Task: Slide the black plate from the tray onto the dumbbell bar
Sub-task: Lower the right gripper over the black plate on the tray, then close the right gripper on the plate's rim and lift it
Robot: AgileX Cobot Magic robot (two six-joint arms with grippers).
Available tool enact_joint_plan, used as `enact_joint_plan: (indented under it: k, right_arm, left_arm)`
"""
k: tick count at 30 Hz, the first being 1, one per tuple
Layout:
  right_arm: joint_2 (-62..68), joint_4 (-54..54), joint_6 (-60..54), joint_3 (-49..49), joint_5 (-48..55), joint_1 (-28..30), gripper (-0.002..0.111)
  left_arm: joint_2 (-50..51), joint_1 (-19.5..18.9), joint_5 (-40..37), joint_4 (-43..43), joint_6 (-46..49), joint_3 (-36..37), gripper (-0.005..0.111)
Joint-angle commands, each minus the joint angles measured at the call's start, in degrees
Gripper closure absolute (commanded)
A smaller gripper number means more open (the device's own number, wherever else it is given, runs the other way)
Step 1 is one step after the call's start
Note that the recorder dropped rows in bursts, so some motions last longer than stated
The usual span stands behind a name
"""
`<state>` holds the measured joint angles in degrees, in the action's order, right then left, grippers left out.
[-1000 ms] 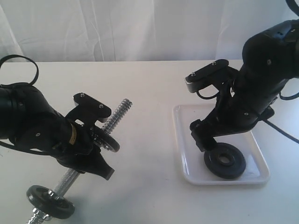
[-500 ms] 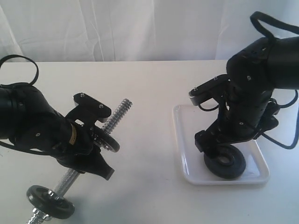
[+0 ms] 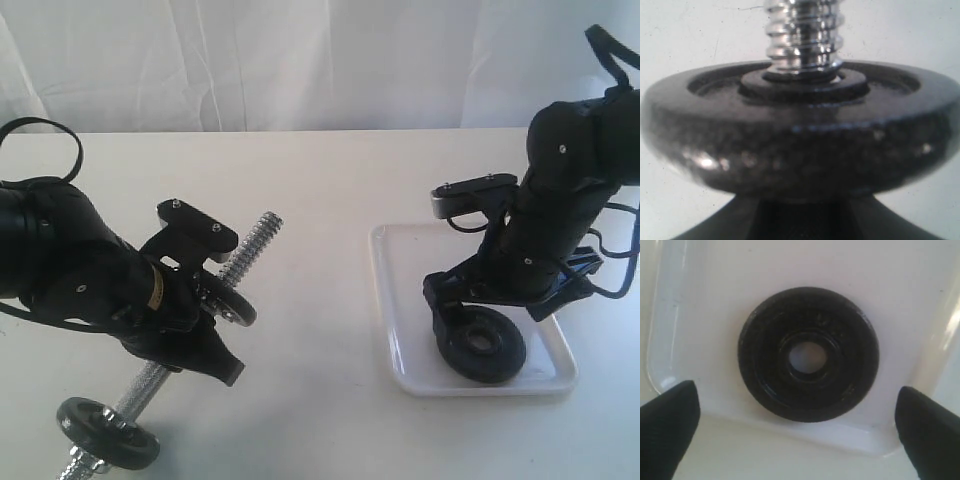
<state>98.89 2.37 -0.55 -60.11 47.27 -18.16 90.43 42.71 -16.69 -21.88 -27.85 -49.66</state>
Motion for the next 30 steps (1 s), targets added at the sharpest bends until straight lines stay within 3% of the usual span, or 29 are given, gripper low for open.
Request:
enact_joint_plan:
  k: [1,14,30]
  right_arm:
    - [2.0,1.5,-2.3,0.3,-1.6,1.3,0.003]
    - [11.4,-0.7,-2.2,0.3,-5.7,1.7,0.003]
    - [16.5,3.4,-1.8,0.3,-3.6,1.7,0.003]
  left_arm:
    - [-2.4,0.4,1.1,0.0,-0.6,-1.1,0.107]
    - [-2.4,0.4,0.7,0.0,-0.5,-1.1,0.107]
    - [-2.4,0.4,0.7,0.0,-0.5,-1.1,0.107]
